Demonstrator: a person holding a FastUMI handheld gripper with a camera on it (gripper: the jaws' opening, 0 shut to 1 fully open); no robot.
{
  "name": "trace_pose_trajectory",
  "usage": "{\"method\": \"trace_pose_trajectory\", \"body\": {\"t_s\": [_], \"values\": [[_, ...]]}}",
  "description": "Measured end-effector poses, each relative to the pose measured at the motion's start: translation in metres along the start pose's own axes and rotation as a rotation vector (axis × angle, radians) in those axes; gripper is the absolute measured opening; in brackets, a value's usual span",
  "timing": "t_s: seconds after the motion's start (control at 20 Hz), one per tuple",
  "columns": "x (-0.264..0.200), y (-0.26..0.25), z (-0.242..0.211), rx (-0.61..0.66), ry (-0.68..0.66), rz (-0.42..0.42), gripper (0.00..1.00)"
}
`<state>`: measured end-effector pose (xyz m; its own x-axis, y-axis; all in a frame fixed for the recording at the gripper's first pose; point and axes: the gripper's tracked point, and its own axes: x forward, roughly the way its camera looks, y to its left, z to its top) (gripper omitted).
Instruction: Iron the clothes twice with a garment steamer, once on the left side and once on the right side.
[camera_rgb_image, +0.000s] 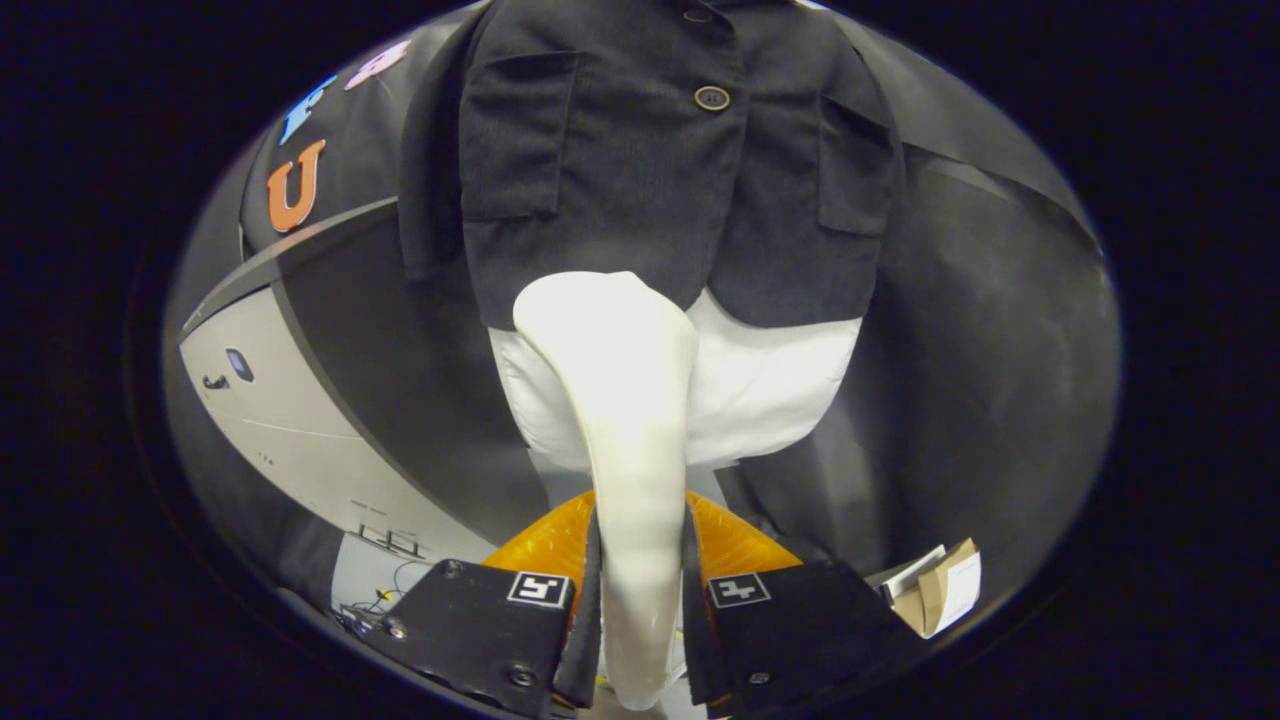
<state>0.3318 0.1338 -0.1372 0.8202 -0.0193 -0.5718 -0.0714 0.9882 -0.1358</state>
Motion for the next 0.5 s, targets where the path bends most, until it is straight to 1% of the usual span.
{"method": "trace_pose_trajectory", "body": {"t_s": [0.15, 0.25, 0.35, 0.5], "values": [[-0.017, -0.005, 0.017, 0.021, -0.036, 0.024, 0.37], [-0.035, -0.008, 0.035, 0.077, -0.063, 0.059, 0.37], [-0.055, -0.020, 0.065, 0.120, -0.121, 0.071, 0.37], [-0.084, -0.051, 0.119, 0.168, -0.243, 0.063, 0.37]]}}
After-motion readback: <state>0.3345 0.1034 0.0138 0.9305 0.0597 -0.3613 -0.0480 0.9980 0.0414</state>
